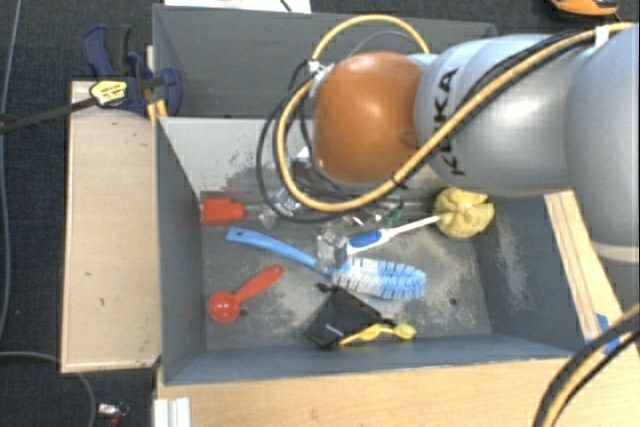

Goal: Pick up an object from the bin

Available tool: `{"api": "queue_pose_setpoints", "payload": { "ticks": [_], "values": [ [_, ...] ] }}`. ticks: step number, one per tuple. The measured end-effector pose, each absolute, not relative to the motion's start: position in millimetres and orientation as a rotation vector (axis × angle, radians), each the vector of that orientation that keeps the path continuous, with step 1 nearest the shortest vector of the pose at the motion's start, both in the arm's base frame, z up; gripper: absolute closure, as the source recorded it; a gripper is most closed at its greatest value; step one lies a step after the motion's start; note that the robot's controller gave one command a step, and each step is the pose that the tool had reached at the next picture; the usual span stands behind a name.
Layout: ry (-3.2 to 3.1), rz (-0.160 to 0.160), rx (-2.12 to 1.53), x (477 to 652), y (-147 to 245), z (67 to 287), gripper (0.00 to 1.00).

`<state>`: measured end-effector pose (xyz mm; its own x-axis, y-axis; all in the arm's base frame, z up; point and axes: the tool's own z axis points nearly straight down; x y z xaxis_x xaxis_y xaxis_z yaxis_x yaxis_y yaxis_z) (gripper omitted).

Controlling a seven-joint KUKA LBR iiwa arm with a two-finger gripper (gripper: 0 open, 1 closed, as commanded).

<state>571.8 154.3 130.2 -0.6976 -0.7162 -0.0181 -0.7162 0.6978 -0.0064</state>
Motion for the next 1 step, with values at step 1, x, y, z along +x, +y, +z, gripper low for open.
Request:
{"api": "queue_pose_setpoints", "payload": {
  "ticks": [1],
  "values": [
    [2.937, 0.005, -1.060, 557.8, 177.1, 115.6, 0.00]
  ]
}}
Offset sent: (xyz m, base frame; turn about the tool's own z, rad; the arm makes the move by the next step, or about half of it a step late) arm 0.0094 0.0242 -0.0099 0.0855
